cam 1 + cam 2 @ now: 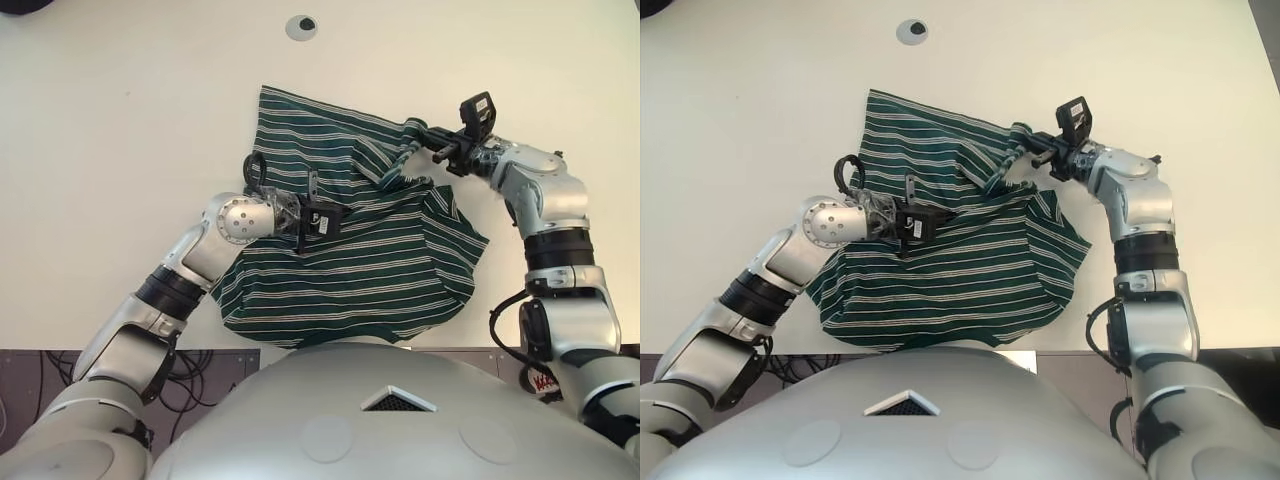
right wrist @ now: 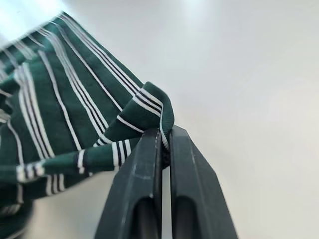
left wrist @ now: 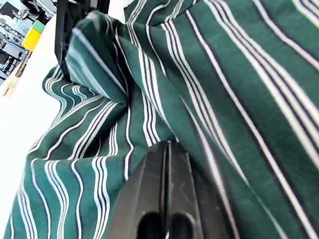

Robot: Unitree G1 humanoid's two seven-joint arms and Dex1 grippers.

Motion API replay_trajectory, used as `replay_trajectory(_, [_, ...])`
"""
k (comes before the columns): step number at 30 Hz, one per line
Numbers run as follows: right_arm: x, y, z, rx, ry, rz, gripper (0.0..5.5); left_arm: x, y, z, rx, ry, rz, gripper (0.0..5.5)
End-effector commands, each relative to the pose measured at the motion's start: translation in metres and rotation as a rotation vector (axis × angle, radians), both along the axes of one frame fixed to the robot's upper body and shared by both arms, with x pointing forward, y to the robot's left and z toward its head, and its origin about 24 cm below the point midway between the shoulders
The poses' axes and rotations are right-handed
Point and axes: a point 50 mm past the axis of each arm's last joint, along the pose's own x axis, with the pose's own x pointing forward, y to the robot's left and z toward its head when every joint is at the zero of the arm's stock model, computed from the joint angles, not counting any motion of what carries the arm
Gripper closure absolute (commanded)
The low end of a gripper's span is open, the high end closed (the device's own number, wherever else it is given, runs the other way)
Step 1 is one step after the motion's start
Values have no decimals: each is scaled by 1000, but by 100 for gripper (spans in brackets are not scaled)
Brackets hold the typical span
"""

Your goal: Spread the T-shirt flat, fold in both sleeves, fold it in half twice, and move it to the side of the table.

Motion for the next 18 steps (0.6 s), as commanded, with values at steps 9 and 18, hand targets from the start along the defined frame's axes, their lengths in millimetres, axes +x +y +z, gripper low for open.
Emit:
replay_trajectory(9, [47,-2,11,-337,-240,-17,549,7,10,-29,43,58,263,550])
replay_trajectory(18, [44,-2,12,-271,-303,20,417,26,10,-19,-88,51,434,550])
